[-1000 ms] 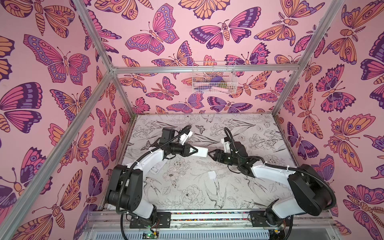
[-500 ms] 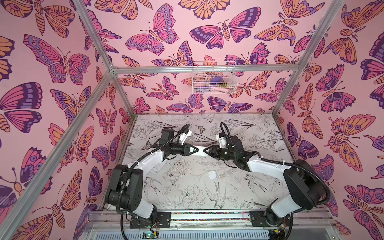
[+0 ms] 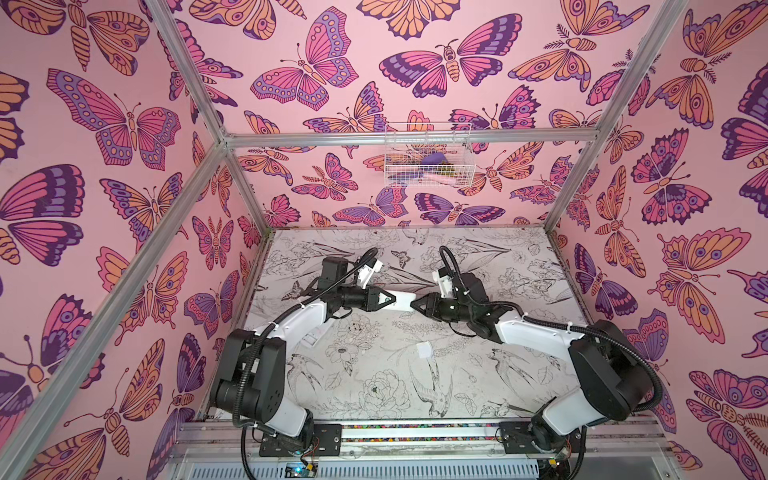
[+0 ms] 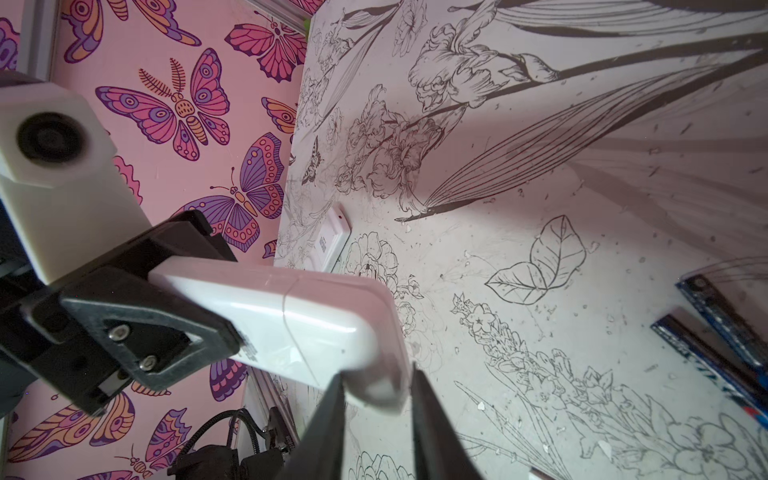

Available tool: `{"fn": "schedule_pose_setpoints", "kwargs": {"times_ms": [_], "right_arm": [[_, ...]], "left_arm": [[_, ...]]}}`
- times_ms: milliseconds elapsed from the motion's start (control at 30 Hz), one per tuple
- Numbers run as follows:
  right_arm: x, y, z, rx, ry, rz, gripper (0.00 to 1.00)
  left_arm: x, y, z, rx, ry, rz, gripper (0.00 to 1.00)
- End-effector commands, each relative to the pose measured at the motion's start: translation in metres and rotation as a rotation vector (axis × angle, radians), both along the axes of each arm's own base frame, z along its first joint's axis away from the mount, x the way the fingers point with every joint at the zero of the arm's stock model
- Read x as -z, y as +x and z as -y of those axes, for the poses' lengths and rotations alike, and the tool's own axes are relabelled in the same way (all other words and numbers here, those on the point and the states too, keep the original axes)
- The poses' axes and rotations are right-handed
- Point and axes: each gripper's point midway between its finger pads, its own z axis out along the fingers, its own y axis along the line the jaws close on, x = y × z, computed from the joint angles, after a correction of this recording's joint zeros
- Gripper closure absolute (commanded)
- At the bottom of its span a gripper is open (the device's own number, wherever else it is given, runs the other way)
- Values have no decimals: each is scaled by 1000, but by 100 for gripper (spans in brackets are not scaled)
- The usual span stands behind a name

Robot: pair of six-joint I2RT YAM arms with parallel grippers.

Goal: Unload the batteries from the remote control
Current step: 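Close the right gripper on the remote's battery-cover end while the left holds it, then slide the battery cover off with the right gripper while the left holds the remote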

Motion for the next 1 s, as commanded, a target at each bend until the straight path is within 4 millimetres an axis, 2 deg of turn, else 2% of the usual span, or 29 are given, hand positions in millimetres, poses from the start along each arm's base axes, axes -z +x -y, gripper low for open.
{"fn": "schedule_pose_setpoints", "kwargs": {"times_ms": [0, 100, 200, 267, 367, 400, 500, 567, 767, 967], "right_arm": [[-9, 0, -7, -24, 12, 17, 52], [0, 3, -13, -42, 15, 5, 50], [1, 6, -17, -55, 26, 5, 56], [2, 6, -20, -66, 31, 5, 64], [7, 6, -18, -63, 14, 6, 67], [8, 7, -18, -62, 14, 6, 66], [-1, 5, -25, -93, 67, 22, 55], [-9, 4, -29, -111, 99, 46, 54], [-4, 4, -24, -111, 46, 52, 69], [-1, 6, -7, -64, 16, 60, 72]], "left_arm": [[-19, -11, 5, 65, -78, 29, 100], [-21, -14, 7, 80, -99, 25, 100], [-21, -15, 7, 85, -106, 22, 100], [-21, -15, 7, 85, -109, 19, 100], [-22, -16, 8, 93, -119, 15, 100], [-23, -16, 9, 97, -124, 15, 100], [-23, -17, 9, 102, -130, 12, 100], [-24, -18, 9, 104, -135, 11, 100], [-25, -17, 10, 100, -139, 8, 100], [-24, -15, 8, 84, -127, 17, 100]]}}
